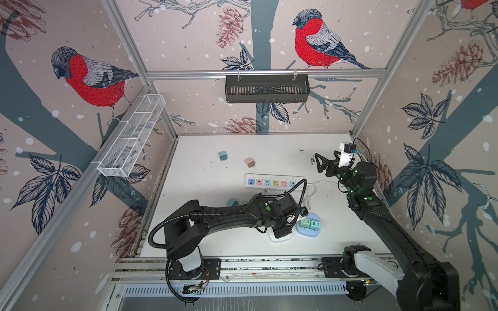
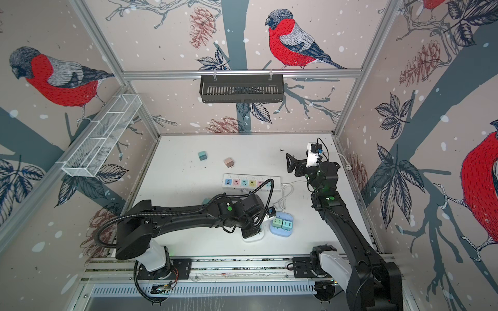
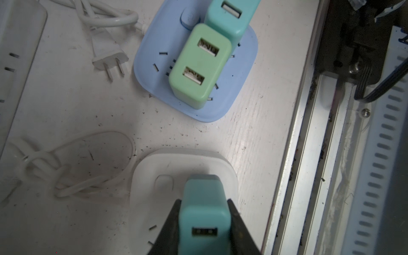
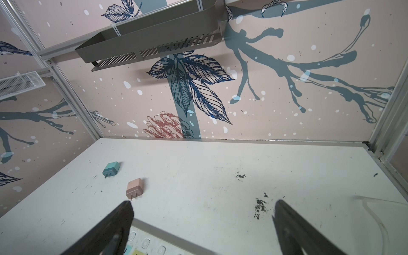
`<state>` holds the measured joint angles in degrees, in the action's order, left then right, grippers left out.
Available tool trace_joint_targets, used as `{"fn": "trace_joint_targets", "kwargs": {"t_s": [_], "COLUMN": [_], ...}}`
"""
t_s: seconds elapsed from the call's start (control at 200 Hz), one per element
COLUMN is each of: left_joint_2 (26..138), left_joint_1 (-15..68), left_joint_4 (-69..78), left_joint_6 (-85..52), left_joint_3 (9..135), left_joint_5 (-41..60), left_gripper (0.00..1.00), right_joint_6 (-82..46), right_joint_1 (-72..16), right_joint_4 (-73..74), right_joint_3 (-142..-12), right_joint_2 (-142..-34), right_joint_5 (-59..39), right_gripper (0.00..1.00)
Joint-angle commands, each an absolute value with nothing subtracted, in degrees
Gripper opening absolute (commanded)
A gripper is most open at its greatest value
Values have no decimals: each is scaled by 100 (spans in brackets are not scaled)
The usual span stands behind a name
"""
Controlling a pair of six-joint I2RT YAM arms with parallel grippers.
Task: Insert the plug
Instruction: 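Carry the teal adapter over the white socket cube with the left gripper, then lower the teal adapter into the white socket cube and open the left gripper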
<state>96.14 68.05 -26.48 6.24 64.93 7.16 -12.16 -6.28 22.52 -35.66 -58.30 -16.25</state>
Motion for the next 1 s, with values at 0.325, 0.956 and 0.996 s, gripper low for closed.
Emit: {"fn": "trace_joint_targets", "kwargs": {"t_s": [0.325,0.956,0.996], "left_joint_2": [9691,9619,9590], "left_joint_1": [6823,6842,6849], "left_joint_4": [-2696,-2955,-2947], "left_joint_6": [538,466,457], "left_joint_3": [6435,6495,6482], "left_joint_5": [479,286,286], "left_gripper": [0,0,0], "right_joint_6": [-1232,-1231,-1234], "right_joint_1": [-624,-623,-627], "right_joint_4": [2284,2276,2277], "right_joint_3": [-3623,-3636,-3639], "right_joint_2": [-5886,-5895,-5900], "right_joint_5": [-1750,-1774,-1780], "right_gripper": [100,100,100]}}
